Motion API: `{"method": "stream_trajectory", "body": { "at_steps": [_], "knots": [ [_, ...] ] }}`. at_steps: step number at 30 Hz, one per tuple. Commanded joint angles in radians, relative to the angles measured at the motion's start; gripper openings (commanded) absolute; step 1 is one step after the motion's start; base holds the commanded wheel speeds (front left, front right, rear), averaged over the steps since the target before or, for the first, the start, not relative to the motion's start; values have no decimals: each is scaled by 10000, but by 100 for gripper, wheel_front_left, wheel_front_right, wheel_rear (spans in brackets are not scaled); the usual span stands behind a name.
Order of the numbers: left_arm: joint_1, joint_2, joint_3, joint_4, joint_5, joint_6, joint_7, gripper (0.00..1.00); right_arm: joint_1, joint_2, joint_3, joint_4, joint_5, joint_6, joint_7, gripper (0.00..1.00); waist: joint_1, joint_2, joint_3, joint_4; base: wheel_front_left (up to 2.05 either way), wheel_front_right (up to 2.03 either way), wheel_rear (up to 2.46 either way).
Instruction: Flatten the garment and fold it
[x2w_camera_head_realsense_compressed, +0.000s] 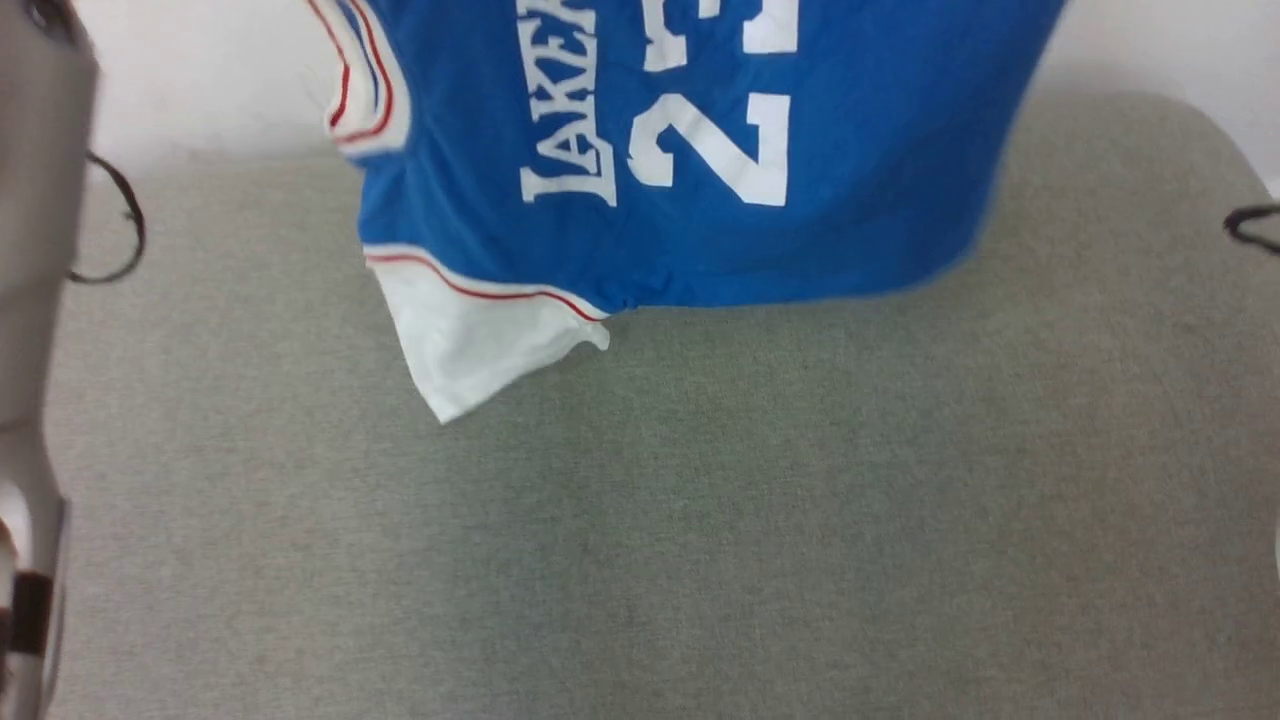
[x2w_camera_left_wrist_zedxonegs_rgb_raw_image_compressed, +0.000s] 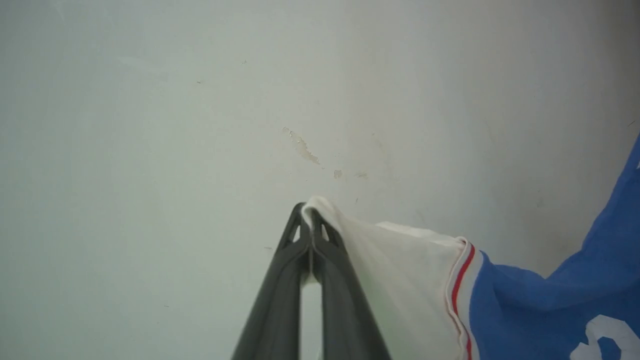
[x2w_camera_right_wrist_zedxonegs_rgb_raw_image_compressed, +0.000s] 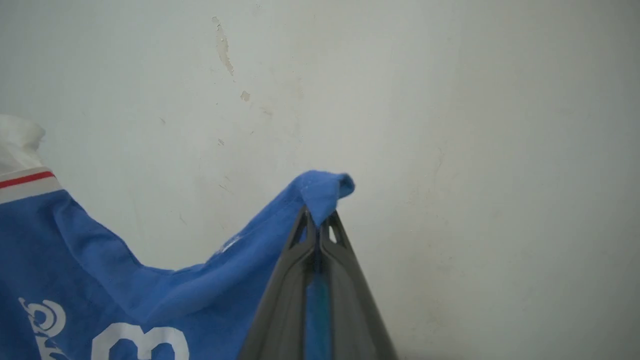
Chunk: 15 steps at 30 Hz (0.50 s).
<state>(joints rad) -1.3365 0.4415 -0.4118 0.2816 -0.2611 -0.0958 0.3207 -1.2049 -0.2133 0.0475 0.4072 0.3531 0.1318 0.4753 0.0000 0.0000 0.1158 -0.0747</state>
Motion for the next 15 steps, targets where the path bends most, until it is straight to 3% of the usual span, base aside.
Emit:
{"method": "stream_trajectory", "body": {
  "at_steps": [1, 7, 15],
  "knots": [
    [-222, -61, 88, 138, -143, 16, 181, 0, -176, 48, 19, 97, 14, -11, 60, 0, 0, 0, 368, -220, 0, 0, 0],
    [-1512, -252, 381, 417, -202, 398, 691, 0, -976, -21, -185, 294, 23, -11, 504, 0, 0, 0, 1570, -472, 0, 0, 0],
    [-3777, -415, 183, 820, 935, 904, -704, 0, -2481, 319, -527, 812, -406, -11, -309, 0, 0, 0, 3632, -1039, 0, 0, 0]
  ]
}}
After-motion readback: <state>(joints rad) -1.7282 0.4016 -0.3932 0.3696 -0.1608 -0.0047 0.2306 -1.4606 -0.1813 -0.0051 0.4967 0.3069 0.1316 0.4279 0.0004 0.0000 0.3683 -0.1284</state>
